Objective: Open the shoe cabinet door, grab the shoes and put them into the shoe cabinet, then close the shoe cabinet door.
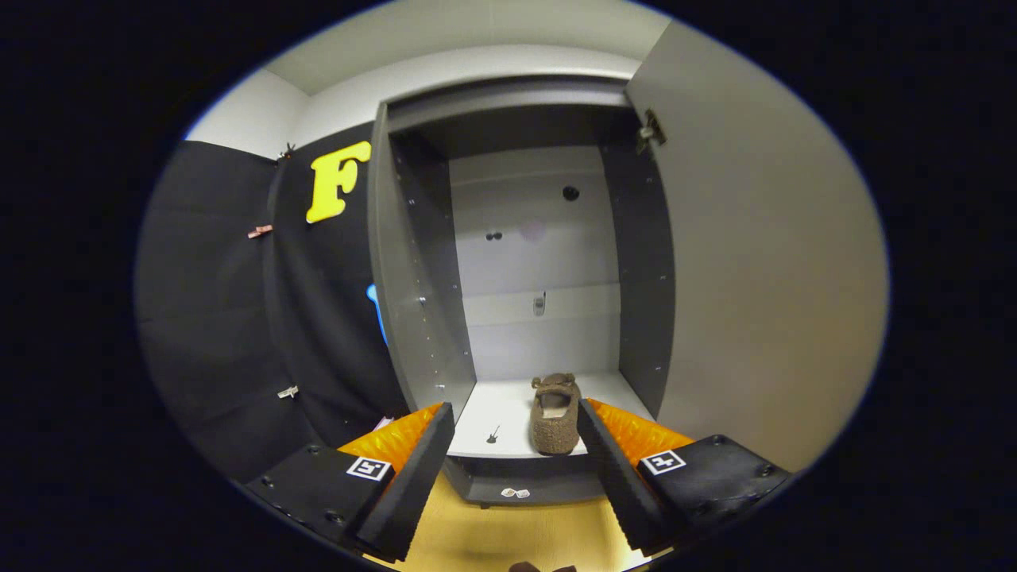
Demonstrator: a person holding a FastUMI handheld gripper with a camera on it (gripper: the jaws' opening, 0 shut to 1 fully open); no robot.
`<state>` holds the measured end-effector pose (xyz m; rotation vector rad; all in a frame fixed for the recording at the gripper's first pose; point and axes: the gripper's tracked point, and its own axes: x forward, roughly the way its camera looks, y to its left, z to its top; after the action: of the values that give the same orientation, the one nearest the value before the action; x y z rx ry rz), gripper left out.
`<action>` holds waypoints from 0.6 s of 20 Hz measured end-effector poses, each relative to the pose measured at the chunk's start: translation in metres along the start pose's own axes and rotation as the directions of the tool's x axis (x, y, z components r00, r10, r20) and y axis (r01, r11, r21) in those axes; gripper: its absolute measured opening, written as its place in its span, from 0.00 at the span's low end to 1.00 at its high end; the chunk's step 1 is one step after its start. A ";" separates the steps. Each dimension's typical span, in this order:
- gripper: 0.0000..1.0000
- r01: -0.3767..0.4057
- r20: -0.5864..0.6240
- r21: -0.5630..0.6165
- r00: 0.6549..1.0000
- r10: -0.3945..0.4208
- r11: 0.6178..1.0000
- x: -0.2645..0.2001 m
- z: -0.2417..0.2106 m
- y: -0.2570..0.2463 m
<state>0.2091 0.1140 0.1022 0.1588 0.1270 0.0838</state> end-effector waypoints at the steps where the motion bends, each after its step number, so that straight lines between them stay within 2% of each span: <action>1: 0.98 -0.001 0.020 0.002 1.000 0.001 1.000 -0.015 0.003 -0.001; 9: 0.98 -0.027 0.114 -0.062 0.993 0.034 0.998 -0.133 0.018 -0.019; 12: 0.98 -0.063 0.150 -0.101 0.986 0.078 0.993 -0.176 0.019 -0.032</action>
<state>0.0396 0.0632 0.1362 0.0736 -0.0362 0.1474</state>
